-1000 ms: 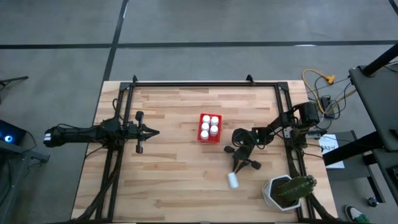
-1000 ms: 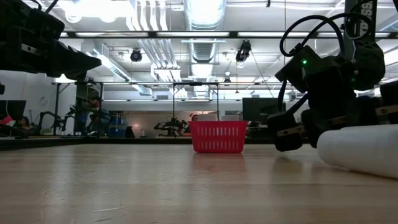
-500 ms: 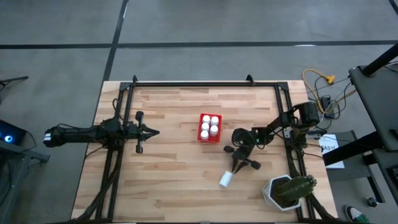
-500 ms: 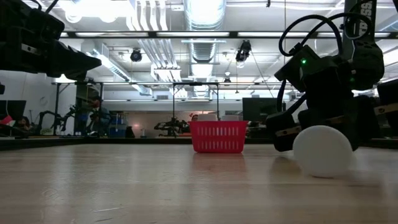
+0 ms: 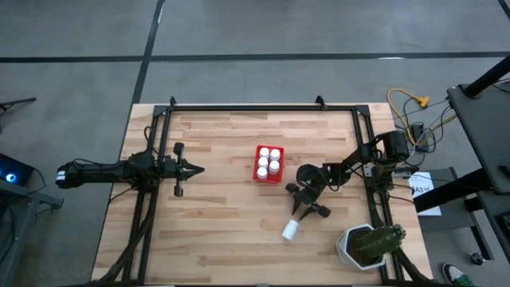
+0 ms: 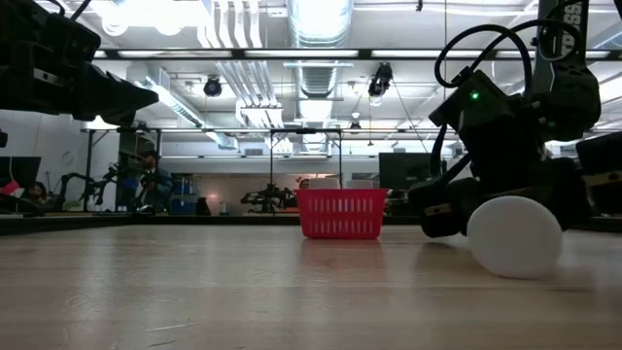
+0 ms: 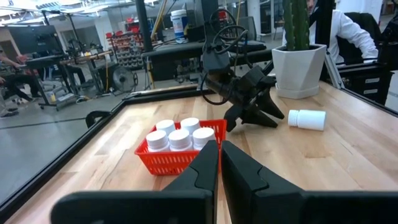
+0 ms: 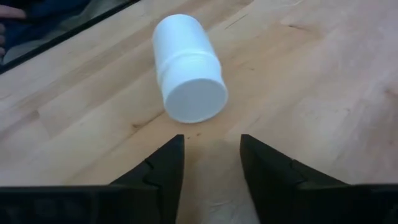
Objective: Pick and place pill bottles into a basket
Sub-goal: Put the white medicine bottle into the red bin
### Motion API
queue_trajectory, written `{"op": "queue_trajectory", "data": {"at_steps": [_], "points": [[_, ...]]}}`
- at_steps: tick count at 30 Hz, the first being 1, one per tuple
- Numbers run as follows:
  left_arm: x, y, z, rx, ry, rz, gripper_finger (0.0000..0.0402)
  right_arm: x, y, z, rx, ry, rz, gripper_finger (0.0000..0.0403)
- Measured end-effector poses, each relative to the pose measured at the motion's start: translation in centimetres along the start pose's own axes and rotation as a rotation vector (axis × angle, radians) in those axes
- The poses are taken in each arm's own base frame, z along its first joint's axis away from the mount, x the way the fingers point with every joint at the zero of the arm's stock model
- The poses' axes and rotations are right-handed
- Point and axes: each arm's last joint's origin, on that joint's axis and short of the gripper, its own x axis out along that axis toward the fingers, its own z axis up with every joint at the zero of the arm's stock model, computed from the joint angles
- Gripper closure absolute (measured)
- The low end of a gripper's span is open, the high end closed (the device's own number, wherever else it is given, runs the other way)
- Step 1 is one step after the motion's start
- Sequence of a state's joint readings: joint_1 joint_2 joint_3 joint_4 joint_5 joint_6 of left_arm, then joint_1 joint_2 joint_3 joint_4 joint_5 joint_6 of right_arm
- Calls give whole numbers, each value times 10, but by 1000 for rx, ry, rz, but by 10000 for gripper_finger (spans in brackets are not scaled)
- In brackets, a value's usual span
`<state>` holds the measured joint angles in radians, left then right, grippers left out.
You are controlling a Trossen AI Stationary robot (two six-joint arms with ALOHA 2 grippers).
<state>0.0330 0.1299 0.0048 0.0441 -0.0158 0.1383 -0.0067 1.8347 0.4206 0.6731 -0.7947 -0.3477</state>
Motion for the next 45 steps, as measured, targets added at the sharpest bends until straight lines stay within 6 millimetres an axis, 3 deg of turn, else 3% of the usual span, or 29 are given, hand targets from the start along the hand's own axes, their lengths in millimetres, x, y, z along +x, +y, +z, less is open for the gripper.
{"op": "queue_trajectory", "data": {"at_steps": [8, 16, 30, 45], "points": [[0, 0, 0, 0, -1, 0, 400, 0, 2, 6, 3, -72, 96, 206], [0, 0, 0, 0, 0, 0, 400, 0, 4, 6, 54, -81, 141, 189], [0, 0, 0, 0, 0, 0, 400, 20, 36, 5, 78, -15, 230, 186], [0, 0, 0, 0, 0, 0, 400, 22, 43, 3, 63, -6, 215, 197]]}}
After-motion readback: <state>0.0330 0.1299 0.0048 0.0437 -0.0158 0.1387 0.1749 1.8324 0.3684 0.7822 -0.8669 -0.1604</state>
